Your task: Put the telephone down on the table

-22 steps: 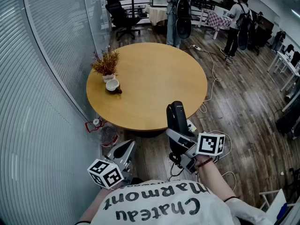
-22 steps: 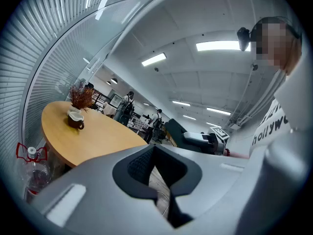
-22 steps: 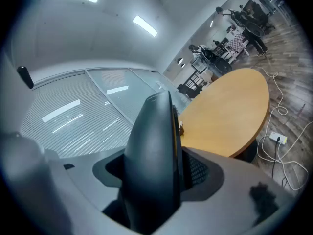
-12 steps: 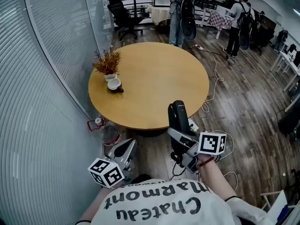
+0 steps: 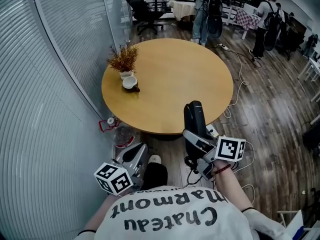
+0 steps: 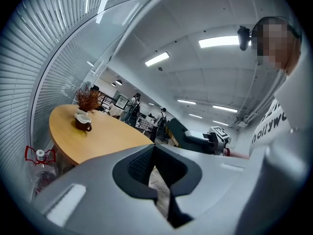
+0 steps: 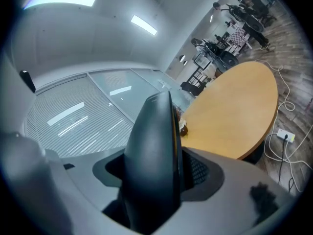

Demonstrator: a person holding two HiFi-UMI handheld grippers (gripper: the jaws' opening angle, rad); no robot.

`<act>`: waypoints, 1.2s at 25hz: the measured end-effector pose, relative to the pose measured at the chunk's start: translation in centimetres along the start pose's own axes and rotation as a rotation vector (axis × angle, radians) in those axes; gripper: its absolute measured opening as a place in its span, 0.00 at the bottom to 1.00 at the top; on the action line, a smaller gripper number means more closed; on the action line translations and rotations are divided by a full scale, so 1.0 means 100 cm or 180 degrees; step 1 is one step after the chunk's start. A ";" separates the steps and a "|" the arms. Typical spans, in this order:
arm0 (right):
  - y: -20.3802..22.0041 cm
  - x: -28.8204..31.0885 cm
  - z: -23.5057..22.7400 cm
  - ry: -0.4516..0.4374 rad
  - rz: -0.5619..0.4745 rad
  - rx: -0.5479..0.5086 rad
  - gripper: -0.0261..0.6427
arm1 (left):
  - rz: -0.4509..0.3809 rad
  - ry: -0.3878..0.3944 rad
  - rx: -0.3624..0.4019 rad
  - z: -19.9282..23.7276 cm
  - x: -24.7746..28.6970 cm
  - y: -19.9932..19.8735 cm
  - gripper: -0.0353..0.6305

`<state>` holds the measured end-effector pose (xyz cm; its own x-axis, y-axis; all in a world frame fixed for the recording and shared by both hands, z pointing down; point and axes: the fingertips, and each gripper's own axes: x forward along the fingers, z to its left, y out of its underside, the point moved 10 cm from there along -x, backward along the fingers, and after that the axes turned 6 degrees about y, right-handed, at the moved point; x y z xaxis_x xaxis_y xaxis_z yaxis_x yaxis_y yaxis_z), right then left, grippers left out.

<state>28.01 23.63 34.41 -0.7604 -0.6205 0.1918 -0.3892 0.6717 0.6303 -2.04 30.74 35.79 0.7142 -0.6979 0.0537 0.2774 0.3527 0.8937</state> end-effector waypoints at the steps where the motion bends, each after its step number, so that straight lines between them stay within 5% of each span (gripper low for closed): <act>1: -0.002 0.001 -0.002 0.0027 0.0019 -0.0039 0.52 | 0.0003 -0.0005 -0.0012 0.001 0.002 0.000 0.06; 9: -0.048 0.066 0.006 0.0213 0.0156 -0.0101 0.52 | 0.0082 0.0047 -0.0119 0.061 0.031 -0.055 0.06; 15: -0.046 0.088 -0.027 0.0218 0.0225 -0.0103 0.52 | 0.0117 -0.0032 -0.0045 0.097 0.054 -0.041 0.06; 21: -0.124 0.197 -0.026 0.0336 0.0284 -0.0003 0.52 | 0.0212 0.0042 -0.0129 0.199 0.111 -0.128 0.06; 30: -0.120 0.219 -0.070 0.0222 0.0290 0.0127 0.52 | 0.0246 0.0226 -0.0121 0.212 0.149 -0.094 0.06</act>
<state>19.68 -0.81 36.30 -0.7560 -0.5819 0.2997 -0.3416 0.7413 0.5777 -7.61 3.78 37.65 0.7776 -0.6224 0.0890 0.2430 0.4280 0.8705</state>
